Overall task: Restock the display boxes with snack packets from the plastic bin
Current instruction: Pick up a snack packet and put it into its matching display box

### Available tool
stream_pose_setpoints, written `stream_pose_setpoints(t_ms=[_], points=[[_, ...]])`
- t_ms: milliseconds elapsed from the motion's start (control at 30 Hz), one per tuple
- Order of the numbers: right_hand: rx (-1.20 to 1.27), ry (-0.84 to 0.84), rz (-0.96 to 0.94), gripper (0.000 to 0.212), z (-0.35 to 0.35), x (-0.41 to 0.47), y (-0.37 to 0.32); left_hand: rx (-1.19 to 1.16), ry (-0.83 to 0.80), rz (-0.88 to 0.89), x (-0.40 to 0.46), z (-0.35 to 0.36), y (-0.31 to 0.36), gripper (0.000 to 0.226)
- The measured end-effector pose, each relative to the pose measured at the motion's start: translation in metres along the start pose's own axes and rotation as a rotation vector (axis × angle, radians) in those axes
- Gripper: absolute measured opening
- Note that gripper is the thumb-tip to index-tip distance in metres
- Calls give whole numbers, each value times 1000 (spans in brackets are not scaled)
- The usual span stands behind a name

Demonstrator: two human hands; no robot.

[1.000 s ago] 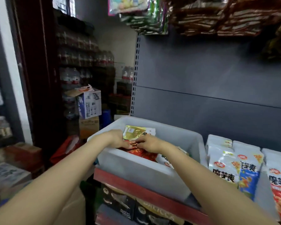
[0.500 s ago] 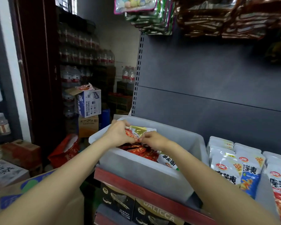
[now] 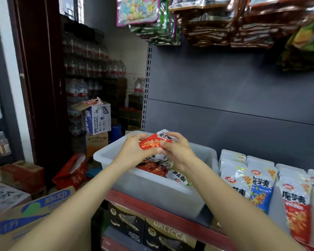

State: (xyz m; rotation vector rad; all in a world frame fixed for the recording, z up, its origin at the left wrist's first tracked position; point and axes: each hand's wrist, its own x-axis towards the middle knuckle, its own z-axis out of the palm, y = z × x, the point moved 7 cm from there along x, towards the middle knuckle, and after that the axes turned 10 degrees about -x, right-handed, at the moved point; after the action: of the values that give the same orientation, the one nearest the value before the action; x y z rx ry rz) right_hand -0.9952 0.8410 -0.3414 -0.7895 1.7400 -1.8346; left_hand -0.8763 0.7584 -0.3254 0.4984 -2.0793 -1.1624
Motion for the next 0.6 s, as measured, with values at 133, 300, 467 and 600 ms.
stream_pose_setpoints(t_ms=[133, 300, 467, 600], points=[[-3, 48, -120, 46, -40, -26, -15, -175, -108, 54, -3, 27, 22, 47], [-123, 95, -274, 50, -97, -68, -35, -289, -100, 79, -10, 61, 54, 35], [-262, 243, -378, 52, -172, -100, -52, -250, -332, 133, -26, 140, 100, 42], [-291, 317, -345, 61, -230, -125, -54, -217, -406, 175, -38, 199, 130, 47]])
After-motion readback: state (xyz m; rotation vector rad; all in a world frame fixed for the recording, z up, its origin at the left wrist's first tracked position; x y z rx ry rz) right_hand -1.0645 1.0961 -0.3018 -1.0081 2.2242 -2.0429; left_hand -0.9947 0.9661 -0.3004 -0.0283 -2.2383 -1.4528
